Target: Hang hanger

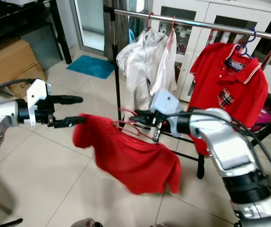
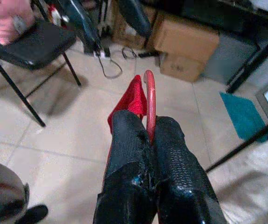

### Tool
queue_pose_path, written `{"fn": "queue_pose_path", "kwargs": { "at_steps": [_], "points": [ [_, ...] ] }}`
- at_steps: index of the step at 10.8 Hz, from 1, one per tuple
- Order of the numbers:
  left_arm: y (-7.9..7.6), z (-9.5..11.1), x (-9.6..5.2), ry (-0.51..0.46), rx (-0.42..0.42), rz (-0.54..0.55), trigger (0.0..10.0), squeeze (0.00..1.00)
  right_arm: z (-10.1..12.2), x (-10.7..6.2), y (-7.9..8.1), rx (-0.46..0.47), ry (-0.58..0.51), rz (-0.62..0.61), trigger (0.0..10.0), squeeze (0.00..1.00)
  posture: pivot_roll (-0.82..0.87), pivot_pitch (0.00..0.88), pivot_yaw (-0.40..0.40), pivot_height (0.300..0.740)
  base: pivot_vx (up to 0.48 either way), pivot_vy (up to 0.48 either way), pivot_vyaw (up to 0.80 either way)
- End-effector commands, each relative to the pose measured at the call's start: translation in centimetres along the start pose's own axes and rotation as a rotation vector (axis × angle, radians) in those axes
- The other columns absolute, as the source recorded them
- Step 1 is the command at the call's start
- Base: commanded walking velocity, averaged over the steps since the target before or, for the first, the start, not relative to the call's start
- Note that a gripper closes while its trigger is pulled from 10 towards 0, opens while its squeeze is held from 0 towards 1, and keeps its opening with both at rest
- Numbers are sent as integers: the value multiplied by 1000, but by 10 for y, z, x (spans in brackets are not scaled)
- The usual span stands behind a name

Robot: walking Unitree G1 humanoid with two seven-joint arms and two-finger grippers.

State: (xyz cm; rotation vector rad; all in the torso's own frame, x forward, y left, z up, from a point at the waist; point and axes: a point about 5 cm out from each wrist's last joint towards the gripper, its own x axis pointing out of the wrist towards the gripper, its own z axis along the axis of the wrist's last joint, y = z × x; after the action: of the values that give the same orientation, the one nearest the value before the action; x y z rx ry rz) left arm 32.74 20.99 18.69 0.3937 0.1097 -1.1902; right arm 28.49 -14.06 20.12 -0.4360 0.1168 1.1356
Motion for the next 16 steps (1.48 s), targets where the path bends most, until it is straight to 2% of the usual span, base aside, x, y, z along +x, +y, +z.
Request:
{"fn": "queue_pose_path", "kwargs": {
  "at_steps": [1, 2, 4, 6, 7, 9, 11, 12, 13, 14, 16],
  "points": [
    [2, 12, 3, -11, 42, -68, 10000, 1000, 6, -6, 1, -6, -23, 4, 0, 0, -70, 0, 27, 740, 0, 0, 0],
    [-1, 18, 7, -15, 43, -173, 10000, 1000, 11, -6, 5, -13, -31, 21, 0, 0, -71, 0, 32, 740, 0, 0, 0],
    [0, 25, 17, -9, 94, -243, 10000, 1000, 18, -5, 11, -22, -43, 52, 0, 0, -73, 0, 39, 740, 0, 0, 0],
    [-3, 22, 27, 14, 151, -282, 10000, 1000, 23, -4, 14, -28, -54, 55, 0, 0, -78, 0, 51, 740, 0, 0, 0],
    [-4, 17, 31, 58, 213, -294, 10000, 0, 28, -5, 16, -32, -62, 60, 0, 0, -80, 0, 55, 740, 0, 0, 0],
    [0, 16, 41, 39, 244, -245, 10000, 0, 34, -5, 22, -45, -73, 82, 0, 0, -82, 0, 58, 740, 0, 0, 0],
    [-4, 13, 48, 35, 246, -265, 10000, 0, 37, -4, 25, -48, -76, 91, 0, 0, -86, 0, 62, 740, 0, 0, 0],
    [-8, 8, 51, 37, 248, -285, 8431, 0, 39, -4, 26, -47, -82, 93, 0, 0, -88, 0, 62, 740, 0, 0, 0],
    [-11, 3, 53, 47, 257, -293, 3922, 0, 40, -4, 27, -46, -85, 94, 0, 0, -89, 0, 61, 740, 0, 0, 0],
    [-12, 2, 54, 41, 264, -290, 0, 0, 41, -4, 26, -48, -88, 93, 0, 0, -89, 0, 57, 740, 0, 0, 0],
    [-13, 3, 56, 31, 270, -292, 0, 0, 42, -3, 25, -51, -89, 93, 0, 0, -87, 0, 50, 740, 0, 0, 0]
  ]
}}
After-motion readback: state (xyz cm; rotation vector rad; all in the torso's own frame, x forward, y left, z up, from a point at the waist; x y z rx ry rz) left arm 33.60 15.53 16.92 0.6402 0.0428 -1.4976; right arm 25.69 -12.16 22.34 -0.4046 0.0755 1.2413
